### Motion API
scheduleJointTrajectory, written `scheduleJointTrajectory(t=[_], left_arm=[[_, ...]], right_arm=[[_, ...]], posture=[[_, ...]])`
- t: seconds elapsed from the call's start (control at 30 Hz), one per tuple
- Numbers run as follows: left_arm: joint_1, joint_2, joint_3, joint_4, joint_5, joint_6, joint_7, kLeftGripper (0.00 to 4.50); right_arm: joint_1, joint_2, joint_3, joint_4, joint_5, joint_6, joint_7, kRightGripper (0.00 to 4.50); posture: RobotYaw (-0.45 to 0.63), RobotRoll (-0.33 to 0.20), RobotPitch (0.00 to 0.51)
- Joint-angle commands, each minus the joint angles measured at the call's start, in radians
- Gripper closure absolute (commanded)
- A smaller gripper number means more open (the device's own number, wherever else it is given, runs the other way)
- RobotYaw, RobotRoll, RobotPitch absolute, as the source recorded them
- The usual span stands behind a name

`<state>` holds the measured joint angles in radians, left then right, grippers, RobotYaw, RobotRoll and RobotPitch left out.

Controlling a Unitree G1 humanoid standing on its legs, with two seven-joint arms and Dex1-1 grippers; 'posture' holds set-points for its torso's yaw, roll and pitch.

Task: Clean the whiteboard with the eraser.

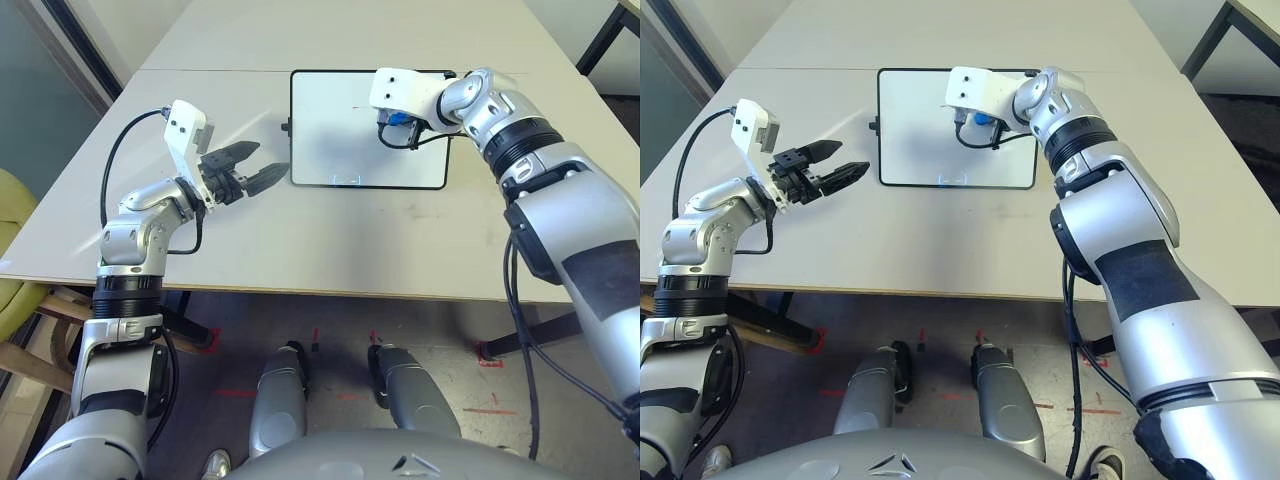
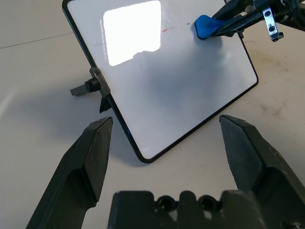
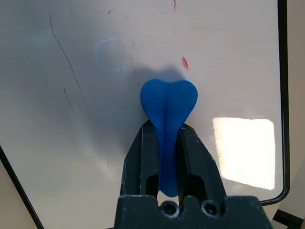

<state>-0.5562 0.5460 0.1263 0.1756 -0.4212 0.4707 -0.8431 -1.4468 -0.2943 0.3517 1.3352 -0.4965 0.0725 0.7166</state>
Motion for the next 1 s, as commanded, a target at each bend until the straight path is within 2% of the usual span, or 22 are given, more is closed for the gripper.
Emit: scheduleJointTrajectory(t=[0.03,1.0], left_arm=[[0.007,0.001,-0.007,-0.004,0.004,-0.002,-0.001,0.00],[0.035,0.002,0.003,-0.037,-0.006,0.004,0.020,0.00]], right_arm=[[-0.008,0.020,-0.017,0.015,0.018,0.011,0.007,4.21],[-0.061,0.153,-0.053,0.019,0.038,0.009,-0.067,4.21]], posture=[[-0.09,0.000,0.159],[-0.05,0.000,0.154]])
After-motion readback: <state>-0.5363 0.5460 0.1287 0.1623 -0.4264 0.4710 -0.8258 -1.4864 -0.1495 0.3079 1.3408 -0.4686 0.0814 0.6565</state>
